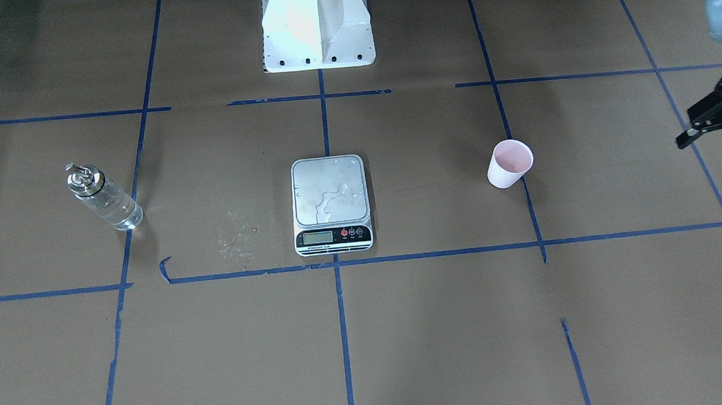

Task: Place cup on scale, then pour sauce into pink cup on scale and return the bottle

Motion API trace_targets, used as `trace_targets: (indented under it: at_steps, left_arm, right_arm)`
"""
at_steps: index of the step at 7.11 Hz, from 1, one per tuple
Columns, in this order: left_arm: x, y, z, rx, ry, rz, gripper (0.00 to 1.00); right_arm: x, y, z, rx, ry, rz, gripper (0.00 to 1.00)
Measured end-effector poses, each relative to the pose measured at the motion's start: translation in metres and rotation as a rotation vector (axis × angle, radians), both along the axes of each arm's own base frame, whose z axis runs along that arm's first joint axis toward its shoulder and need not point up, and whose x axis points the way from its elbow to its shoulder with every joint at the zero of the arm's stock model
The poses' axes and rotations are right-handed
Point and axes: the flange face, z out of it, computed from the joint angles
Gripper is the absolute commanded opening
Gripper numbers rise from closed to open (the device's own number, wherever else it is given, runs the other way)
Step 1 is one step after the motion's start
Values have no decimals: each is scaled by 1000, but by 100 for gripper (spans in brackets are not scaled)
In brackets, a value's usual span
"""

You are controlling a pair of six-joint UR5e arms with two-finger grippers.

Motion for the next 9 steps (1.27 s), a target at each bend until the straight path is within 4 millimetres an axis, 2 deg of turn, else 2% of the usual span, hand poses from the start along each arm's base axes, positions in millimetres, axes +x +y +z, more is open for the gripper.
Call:
trace_targets:
  at_steps: [1,2,3,4,6,9]
  left_arm:
    - [45,17,-27,-55,-7,-60,100]
    - [81,36,-34,-117,6,-105,100]
    - [106,56,-24,-160,9,-136,100]
    - [125,74,-11,-196,0,-154,100]
    - [164,98,1,-252,-26,-176,100]
    - [195,112,6,-284,-43,-158,100]
  right_arm:
    - [-1,-12,-14,28,7,-4,100]
    - [-2,-17,-19,40,11,-7,100]
    - [-2,-17,-17,39,14,-7,100]
    - [-2,-15,-13,33,14,-8,100]
    - [-2,-11,-10,27,12,-8,100]
    - [-3,-11,-10,21,6,-5,100]
